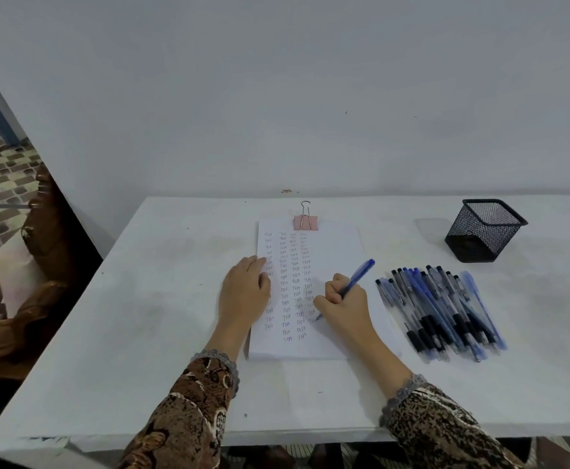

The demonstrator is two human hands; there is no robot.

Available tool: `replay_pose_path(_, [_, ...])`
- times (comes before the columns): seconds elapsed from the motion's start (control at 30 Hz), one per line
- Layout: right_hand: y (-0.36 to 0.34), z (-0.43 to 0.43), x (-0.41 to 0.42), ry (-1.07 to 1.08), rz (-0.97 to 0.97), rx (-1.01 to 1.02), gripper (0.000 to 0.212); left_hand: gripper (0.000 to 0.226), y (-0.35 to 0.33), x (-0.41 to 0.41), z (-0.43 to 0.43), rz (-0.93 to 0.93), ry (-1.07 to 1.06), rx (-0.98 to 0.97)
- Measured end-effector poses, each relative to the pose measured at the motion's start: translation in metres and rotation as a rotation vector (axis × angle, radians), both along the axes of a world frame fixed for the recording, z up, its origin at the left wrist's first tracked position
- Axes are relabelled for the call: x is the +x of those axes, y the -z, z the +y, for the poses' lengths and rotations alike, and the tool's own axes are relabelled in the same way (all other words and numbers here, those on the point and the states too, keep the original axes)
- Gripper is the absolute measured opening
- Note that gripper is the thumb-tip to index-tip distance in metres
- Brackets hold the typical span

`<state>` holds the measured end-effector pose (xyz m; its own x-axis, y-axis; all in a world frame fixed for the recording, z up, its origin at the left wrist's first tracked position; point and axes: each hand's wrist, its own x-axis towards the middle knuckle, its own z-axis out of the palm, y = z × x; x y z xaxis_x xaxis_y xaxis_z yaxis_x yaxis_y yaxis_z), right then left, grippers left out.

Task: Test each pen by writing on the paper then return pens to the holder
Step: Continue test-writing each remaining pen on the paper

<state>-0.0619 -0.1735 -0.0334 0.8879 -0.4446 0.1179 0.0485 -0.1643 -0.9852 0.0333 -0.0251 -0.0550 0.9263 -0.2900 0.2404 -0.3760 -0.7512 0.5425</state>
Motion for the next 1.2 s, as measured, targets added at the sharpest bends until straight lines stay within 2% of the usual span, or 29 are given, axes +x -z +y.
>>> replay_pose_path(0.1, [0.002, -0.003, 0.001, 0.015, 0.004, 0.069, 0.052, 0.041, 0.0, -0.001, 0.0, 0.007, -0.002, -0.007])
replay_pose_path(0.17, [0.001, -0.009, 0.0, -0.01, -0.002, 0.289, 0.058, 0.04, -0.001, -0.001, 0.0, -0.001, -0.003, -0.011])
replay_pose_path(0.23, [-0.003, -0.016, 0.001, -0.036, -0.027, 0.528, 0.049, 0.04, -0.001, -0.002, 0.0, -0.011, -0.006, -0.01])
replay_pose_path(0.3, [-0.01, -0.019, 0.005, -0.052, 0.02, 0.569, 0.03, 0.04, -0.001, -0.003, -0.001, -0.021, -0.008, -0.011])
replay_pose_path(0.43, [-0.012, -0.021, 0.013, 0.033, 0.011, 0.563, 0.033, 0.04, -0.002, -0.003, -0.001, -0.009, -0.016, -0.019])
replay_pose_path(0.5, [-0.013, -0.023, 0.014, 0.086, 0.011, 0.485, 0.032, 0.04, -0.002, -0.002, -0.001, -0.004, -0.02, -0.026])
replay_pose_path(0.67, [-0.013, -0.025, 0.009, 0.122, 0.074, 0.092, 0.037, 0.04, -0.001, -0.002, -0.001, -0.014, -0.025, -0.034])
replay_pose_path(1.07, [-0.02, -0.027, 0.003, 0.064, 0.197, -0.055, 0.031, 0.041, -0.001, -0.001, 0.0, -0.003, -0.025, -0.024])
replay_pose_path(1.2, [-0.04, -0.051, 0.001, 0.088, 0.292, -0.416, 0.031, 0.041, -0.001, -0.001, 0.0, 0.0, -0.02, -0.026])
